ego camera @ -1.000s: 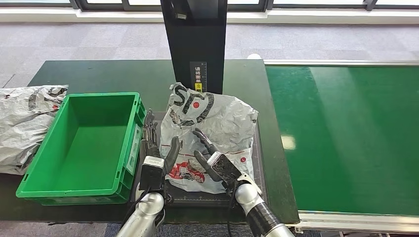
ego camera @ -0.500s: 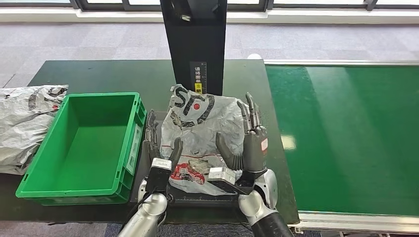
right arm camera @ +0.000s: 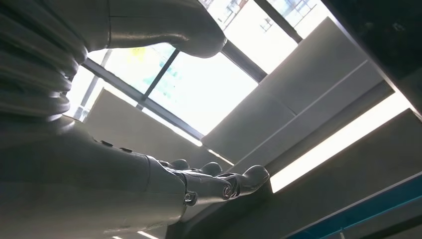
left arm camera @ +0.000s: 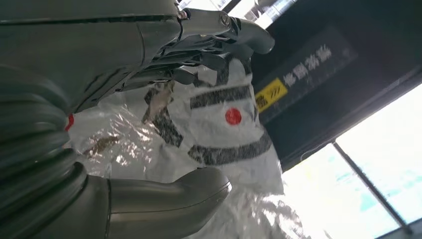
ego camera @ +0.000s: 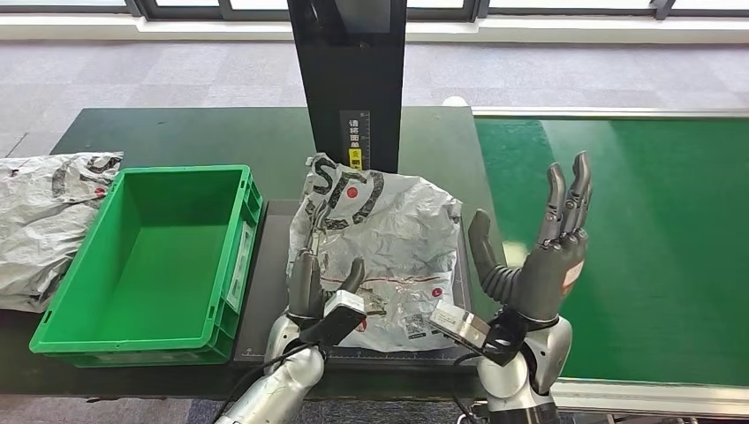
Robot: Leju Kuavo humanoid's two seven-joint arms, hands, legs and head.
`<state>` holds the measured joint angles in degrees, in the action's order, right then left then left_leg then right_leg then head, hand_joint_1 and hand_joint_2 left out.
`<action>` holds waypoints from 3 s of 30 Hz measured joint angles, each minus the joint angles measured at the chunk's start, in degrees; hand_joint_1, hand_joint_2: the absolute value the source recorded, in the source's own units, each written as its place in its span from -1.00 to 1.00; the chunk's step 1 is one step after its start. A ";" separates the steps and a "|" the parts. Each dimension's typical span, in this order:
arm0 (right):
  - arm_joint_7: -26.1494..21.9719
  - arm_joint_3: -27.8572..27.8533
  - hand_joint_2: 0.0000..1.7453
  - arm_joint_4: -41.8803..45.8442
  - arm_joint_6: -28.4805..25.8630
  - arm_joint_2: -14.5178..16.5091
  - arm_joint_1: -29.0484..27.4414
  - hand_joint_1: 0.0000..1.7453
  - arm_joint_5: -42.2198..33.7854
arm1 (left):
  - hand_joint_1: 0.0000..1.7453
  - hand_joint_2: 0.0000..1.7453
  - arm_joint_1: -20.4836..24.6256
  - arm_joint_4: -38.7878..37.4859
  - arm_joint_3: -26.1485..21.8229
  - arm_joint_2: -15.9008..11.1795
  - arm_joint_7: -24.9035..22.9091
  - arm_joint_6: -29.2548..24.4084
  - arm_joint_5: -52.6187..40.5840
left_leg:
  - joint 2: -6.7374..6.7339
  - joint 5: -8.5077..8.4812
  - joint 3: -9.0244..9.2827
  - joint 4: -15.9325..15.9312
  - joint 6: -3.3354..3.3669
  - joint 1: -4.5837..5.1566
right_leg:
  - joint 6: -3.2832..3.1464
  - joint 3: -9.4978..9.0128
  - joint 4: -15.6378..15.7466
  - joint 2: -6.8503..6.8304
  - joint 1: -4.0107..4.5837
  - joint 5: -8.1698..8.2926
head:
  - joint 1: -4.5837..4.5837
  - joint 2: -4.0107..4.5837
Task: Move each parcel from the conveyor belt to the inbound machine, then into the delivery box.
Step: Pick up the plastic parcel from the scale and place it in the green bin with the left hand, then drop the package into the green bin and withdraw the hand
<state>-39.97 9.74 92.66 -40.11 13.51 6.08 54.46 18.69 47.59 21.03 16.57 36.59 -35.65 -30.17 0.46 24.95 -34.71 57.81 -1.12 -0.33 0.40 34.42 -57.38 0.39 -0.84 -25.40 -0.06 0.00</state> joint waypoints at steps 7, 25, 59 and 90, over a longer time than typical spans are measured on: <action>0.02 -1.76 1.00 -0.04 0.01 -0.01 -0.21 -1.00 -1.55 | -1.00 1.00 3.98 -10.01 1.04 1.73 -10.21 -0.01 -14.53 | -0.01 -0.01 0.00 0.00 0.00 0.00 | -0.01 0.01 -0.02 0.01 0.00 0.00 | -0.01 0.00; 0.01 -2.59 1.00 -1.71 0.02 -0.01 0.25 -1.00 -4.45 | -1.00 1.00 9.18 -22.18 3.80 2.91 -22.40 5.36 -25.85 | 0.02 0.00 -0.03 0.00 0.00 0.00 | 0.00 0.00 -0.02 0.00 0.01 0.00 | 0.01 0.00; -0.09 -2.57 1.00 -7.27 0.03 0.28 1.94 -1.00 -2.98 | 1.00 1.00 5.05 -8.90 -2.14 2.47 -32.51 -4.14 -53.14 | 0.06 0.02 0.19 0.00 0.03 -0.01 | 0.03 -0.24 -0.03 -0.04 0.01 -0.04 | 0.01 0.00; -0.15 -2.57 1.00 -7.31 0.03 0.28 1.94 -1.00 -2.26 | 1.00 1.00 -0.38 36.20 -41.70 2.14 -16.67 -4.70 -51.66 | -0.04 0.02 0.06 -0.01 -0.04 -0.06 | -0.05 -0.02 -0.08 0.06 0.05 -0.08 | -0.02 0.00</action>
<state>-40.12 7.17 85.35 -40.09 13.79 8.02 52.20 18.31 83.79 -20.67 18.71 19.92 -40.35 -81.83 0.42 24.98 -34.65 57.80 -1.16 -0.38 0.34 34.40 -57.46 0.45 -0.79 -25.48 -0.08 0.00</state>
